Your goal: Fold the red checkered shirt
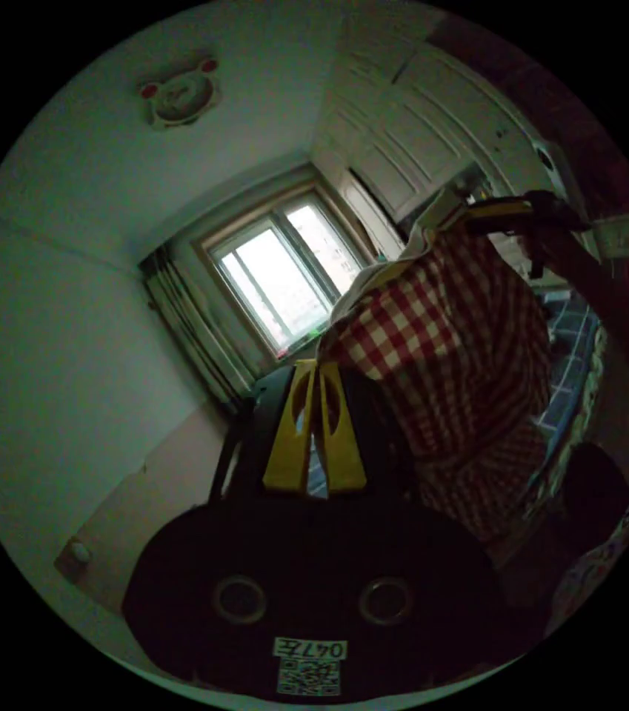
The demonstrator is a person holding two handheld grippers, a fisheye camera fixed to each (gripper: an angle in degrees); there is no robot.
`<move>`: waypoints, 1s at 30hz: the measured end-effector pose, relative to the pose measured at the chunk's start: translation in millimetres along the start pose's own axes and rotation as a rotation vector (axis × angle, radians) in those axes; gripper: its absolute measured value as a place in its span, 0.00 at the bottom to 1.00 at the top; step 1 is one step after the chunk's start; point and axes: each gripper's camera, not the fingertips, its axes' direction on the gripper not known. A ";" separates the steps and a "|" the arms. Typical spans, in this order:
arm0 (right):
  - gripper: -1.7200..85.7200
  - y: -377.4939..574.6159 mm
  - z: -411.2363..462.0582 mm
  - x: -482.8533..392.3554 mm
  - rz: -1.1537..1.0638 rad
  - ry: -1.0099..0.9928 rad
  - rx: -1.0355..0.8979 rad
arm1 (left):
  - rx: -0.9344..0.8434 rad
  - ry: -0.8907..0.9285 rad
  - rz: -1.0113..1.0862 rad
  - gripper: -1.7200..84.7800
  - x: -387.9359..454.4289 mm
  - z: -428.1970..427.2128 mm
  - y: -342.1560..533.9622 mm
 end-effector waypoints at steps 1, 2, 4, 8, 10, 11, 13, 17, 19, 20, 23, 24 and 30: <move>0.02 -8.3 -7.0 -0.2 -0.015 0.021 -0.008 | 0.016 0.014 -0.008 0.01 -1.8 -6.8 -16.5; 0.02 -22.8 -22.7 -1.9 -0.037 0.050 -0.017 | 0.022 0.019 -0.010 0.01 -1.5 -10.3 -23.7; 0.02 -36.9 -54.7 -9.1 -0.066 0.105 0.050 | 0.086 -0.036 0.020 0.01 10.4 -29.1 -44.9; 0.02 -63.2 -90.3 -16.5 -0.133 0.194 0.055 | 0.173 -0.181 0.109 0.01 36.7 -52.2 -74.6; 0.01 -75.7 -110.1 -16.7 -0.131 0.212 0.121 | 0.210 -0.256 0.121 0.01 45.3 -58.6 -99.5; 0.01 -84.3 -121.9 -18.5 -0.151 0.245 0.153 | 0.226 -0.269 0.118 0.01 46.2 -60.3 -105.4; 0.02 -96.6 -130.6 -19.1 -0.191 0.294 0.154 | 0.268 -0.265 0.102 0.01 46.6 -63.3 -128.9; 0.02 -108.9 -104.1 0.7 -0.197 0.253 0.026 | 0.220 -0.191 0.096 0.01 45.7 -31.0 -160.0; 0.02 -101.9 -75.9 10.5 -0.188 0.209 -0.030 | 0.146 -0.156 0.103 0.01 48.5 22.4 -172.0; 0.02 -93.8 -52.3 16.2 -0.180 0.182 -0.075 | 0.123 -0.143 0.105 0.01 49.6 38.8 -173.5; 0.02 -62.4 19.0 27.7 -0.147 0.111 -0.186 | -0.018 -0.066 0.107 0.01 58.1 136.6 -172.7; 0.02 -45.8 52.8 31.0 -0.137 0.088 -0.236 | -0.075 -0.039 0.116 0.01 64.2 181.1 -168.2; 0.02 67.3 257.7 38.2 -0.118 -0.006 -0.547 | -0.381 0.070 0.165 0.01 112.2 422.8 -123.9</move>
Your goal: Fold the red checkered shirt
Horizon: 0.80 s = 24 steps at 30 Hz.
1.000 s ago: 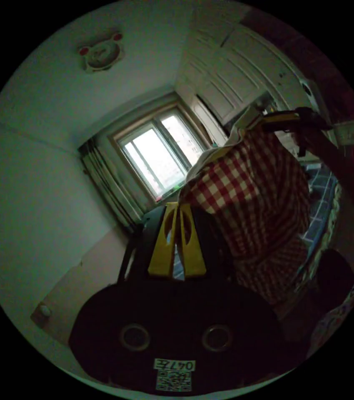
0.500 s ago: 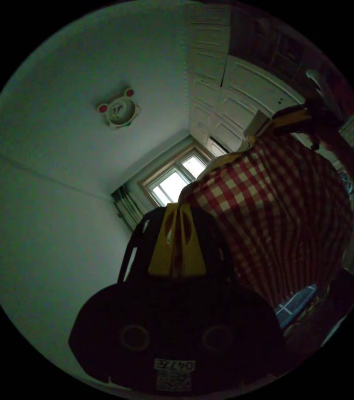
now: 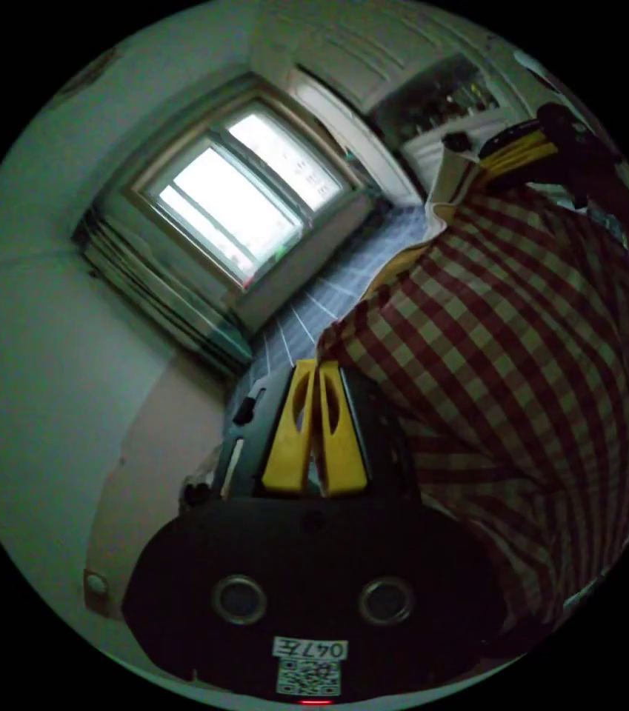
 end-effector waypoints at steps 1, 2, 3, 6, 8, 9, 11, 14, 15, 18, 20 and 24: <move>0.02 0.1 26.5 -1.4 -0.003 -0.003 -0.034 | -0.057 0.022 0.004 0.01 7.5 49.1 -10.0; 0.02 1.4 80.5 -5.4 -0.001 -0.002 -0.103 | -0.082 0.034 0.002 0.01 11.1 73.4 -14.8; 0.02 4.3 134.8 -11.2 0.001 0.002 -0.171 | -0.138 0.064 0.000 0.01 18.7 121.7 -23.7; 0.02 16.9 256.5 -30.4 -0.009 0.027 -0.283 | -0.285 0.148 0.013 0.01 40.4 236.4 -41.4; 0.02 25.0 316.1 -38.8 0.002 0.013 -0.319 | -0.363 0.150 0.045 0.01 53.6 297.5 -48.2; 0.02 30.2 349.4 -41.8 0.016 0.003 -0.322 | -0.403 0.142 0.062 0.01 59.7 334.6 -52.2; 0.02 37.2 392.6 -42.3 0.041 -0.009 -0.320 | -0.440 0.156 0.057 0.01 62.3 382.1 -58.4; 0.02 47.2 449.3 -36.9 0.051 0.017 -0.302 | -0.455 0.197 -0.024 0.01 53.1 447.2 -70.9; 0.02 49.7 466.1 -31.9 0.053 0.036 -0.277 | -0.448 0.199 -0.055 0.01 46.5 467.8 -77.8; 0.02 49.3 501.1 -15.2 0.040 0.090 -0.212 | -0.412 0.119 -0.045 0.01 30.0 507.0 -105.1; 0.02 48.6 524.5 -4.9 0.020 0.112 -0.204 | -0.412 0.068 -0.016 0.01 23.4 530.7 -123.6; 0.06 61.1 589.5 26.4 0.075 -0.081 -0.334 | -0.501 0.050 0.019 0.02 21.5 590.1 -147.1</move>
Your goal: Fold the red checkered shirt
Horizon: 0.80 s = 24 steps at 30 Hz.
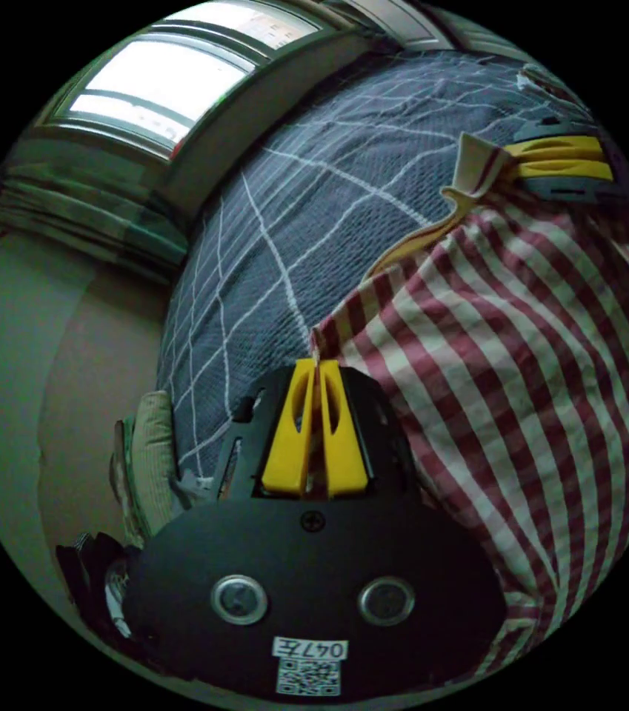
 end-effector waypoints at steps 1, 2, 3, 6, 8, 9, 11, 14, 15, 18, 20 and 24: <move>0.08 0.8 6.5 6.9 0.021 -0.035 -0.010 | -0.013 0.014 -0.019 0.04 -3.2 9.7 -7.9; 0.12 4.6 15.5 21.5 0.064 -0.090 -0.006 | -0.014 0.021 -0.036 0.04 -6.0 13.6 -11.0; 0.16 10.2 20.0 37.6 0.106 -0.129 0.010 | -0.012 0.037 -0.071 0.07 -14.0 19.4 -15.9; 0.21 28.8 18.6 84.9 0.184 -0.227 0.010 | 0.028 0.065 -0.188 0.11 -49.6 21.0 -20.8; 0.21 51.3 7.9 114.7 0.225 -0.307 0.044 | 0.064 0.078 -0.259 0.13 -77.8 14.2 -19.0; 0.20 71.7 -0.7 133.8 0.267 -0.350 0.074 | 0.081 0.085 -0.294 0.13 -96.3 7.9 -16.1; 0.19 105.5 -11.7 154.5 0.289 -0.385 0.090 | 0.100 0.081 -0.352 0.11 -120.7 -4.9 -6.3; 0.19 159.6 -19.4 165.8 0.259 -0.396 0.032 | 0.168 0.083 -0.340 0.08 -136.7 -36.0 23.3; 0.19 178.6 -19.1 165.5 0.245 -0.409 0.009 | 0.206 0.103 -0.307 0.08 -135.8 -49.0 37.0; 0.18 212.2 -7.3 163.7 0.239 -0.436 -0.044 | 0.309 0.251 -0.249 0.08 -126.8 -70.7 57.9; 0.17 224.1 8.2 166.4 0.257 -0.464 -0.087 | 0.332 0.393 -0.161 0.10 -115.0 -77.4 50.8; 0.14 243.3 37.1 175.6 0.286 -0.626 -0.143 | 0.310 0.686 -0.047 0.19 -87.8 -85.4 -0.8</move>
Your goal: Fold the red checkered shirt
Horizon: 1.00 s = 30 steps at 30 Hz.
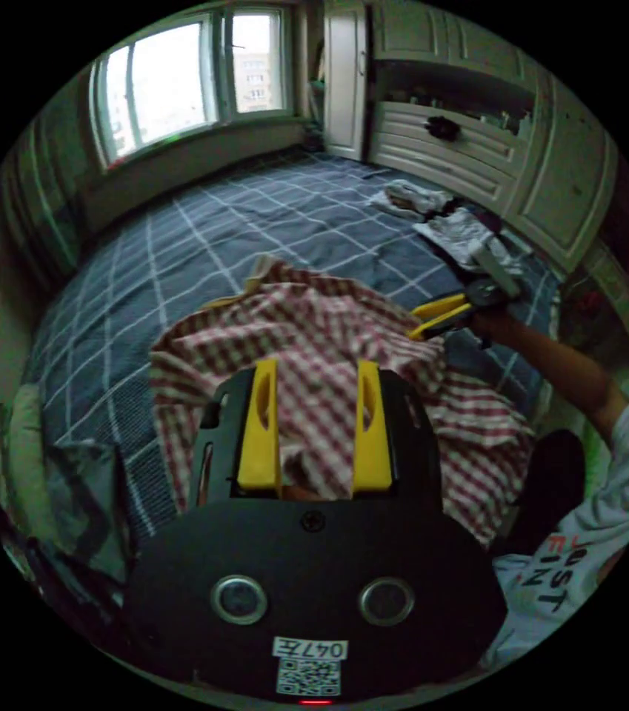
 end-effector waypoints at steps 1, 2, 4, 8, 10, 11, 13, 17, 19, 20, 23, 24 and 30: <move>0.14 2.3 -0.1 1.4 -0.003 -0.001 0.006 | -0.015 0.041 0.023 0.19 5.8 10.3 -18.1; 0.14 7.2 -1.8 3.0 -0.023 0.008 0.014 | -0.018 0.055 0.037 0.19 8.6 15.8 -27.2; 0.14 15.2 -4.9 6.6 -0.046 -0.005 0.019 | -0.038 0.136 0.032 0.20 13.2 42.7 -65.7; 0.14 39.8 -9.8 16.8 -0.084 -0.017 0.023 | -0.180 0.242 -0.125 0.20 4.1 105.3 -118.7; 0.12 50.6 -10.6 23.1 -0.080 -0.013 0.025 | -0.301 0.213 -0.249 0.19 -3.1 147.0 -134.3; 0.10 57.7 -11.9 28.5 -0.063 -0.023 0.034 | -0.319 0.201 -0.272 0.18 -4.2 154.8 -136.0; 0.06 67.5 -12.2 36.6 -0.035 -0.029 0.039 | -0.335 0.121 -0.328 0.08 -6.7 171.5 -136.1; 0.02 89.9 -20.4 42.0 -0.080 -0.079 0.056 | -0.303 0.055 -0.256 0.02 -1.2 170.2 -128.8; 0.02 98.1 -34.0 41.6 -0.116 -0.008 0.081 | -0.172 0.140 -0.267 0.01 -2.8 147.5 -128.3; 0.02 100.9 -45.9 42.8 -0.136 0.088 0.097 | -0.133 0.158 -0.275 0.01 -3.9 140.8 -128.9; 0.02 101.5 -77.1 51.1 -0.157 0.362 0.133 | -0.011 0.213 -0.305 0.01 -7.6 119.0 -132.9; 0.02 100.2 -88.3 57.4 -0.145 0.440 0.138 | 0.010 0.230 -0.315 0.02 -7.4 117.1 -132.9; 0.02 95.0 -98.0 94.3 -0.048 0.643 0.048 | 0.023 0.293 -0.394 0.05 -4.7 139.6 -104.2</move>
